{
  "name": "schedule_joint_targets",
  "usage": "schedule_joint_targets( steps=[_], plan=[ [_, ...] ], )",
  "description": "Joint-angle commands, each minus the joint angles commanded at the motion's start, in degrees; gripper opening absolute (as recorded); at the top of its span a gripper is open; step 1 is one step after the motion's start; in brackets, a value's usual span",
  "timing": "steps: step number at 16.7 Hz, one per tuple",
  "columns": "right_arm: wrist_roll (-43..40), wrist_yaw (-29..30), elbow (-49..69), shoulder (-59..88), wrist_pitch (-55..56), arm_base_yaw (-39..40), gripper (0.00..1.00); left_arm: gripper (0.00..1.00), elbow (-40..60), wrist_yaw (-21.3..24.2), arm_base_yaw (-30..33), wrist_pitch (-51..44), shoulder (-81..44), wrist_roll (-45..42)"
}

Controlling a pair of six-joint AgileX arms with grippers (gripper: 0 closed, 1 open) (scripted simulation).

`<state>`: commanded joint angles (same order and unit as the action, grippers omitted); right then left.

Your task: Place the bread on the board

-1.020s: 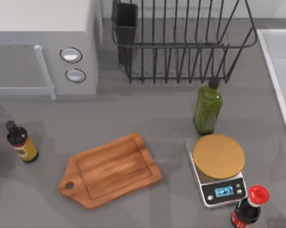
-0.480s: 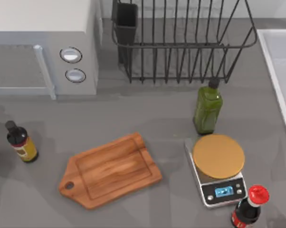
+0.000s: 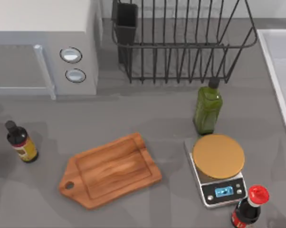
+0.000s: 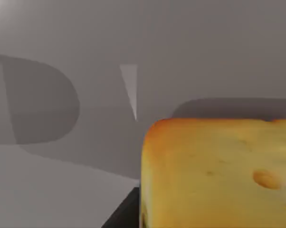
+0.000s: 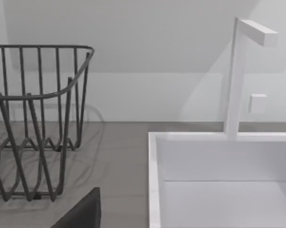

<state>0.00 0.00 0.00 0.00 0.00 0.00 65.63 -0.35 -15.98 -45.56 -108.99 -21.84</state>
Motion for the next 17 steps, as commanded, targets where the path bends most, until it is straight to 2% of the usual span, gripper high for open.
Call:
schedule_joint_targets(
  steps=[9, 13, 17],
  plan=[
    [0.0, 0.0, 0.0, 0.0, 0.0, 0.0, 1.00, 0.00, 8.4, 0.0, 0.2, -17.7, 4.9, -0.3],
    [0.0, 0.0, 0.0, 0.0, 0.0, 0.0, 1.00, 0.00, 13.3, 0.4, 0.8, -20.7, 6.2, 0.3],
    [0.0, 0.0, 0.0, 0.0, 0.0, 0.0, 1.00, 0.00, 13.3, 0.3, 0.5, -20.6, 6.0, 0.2]
  ],
)
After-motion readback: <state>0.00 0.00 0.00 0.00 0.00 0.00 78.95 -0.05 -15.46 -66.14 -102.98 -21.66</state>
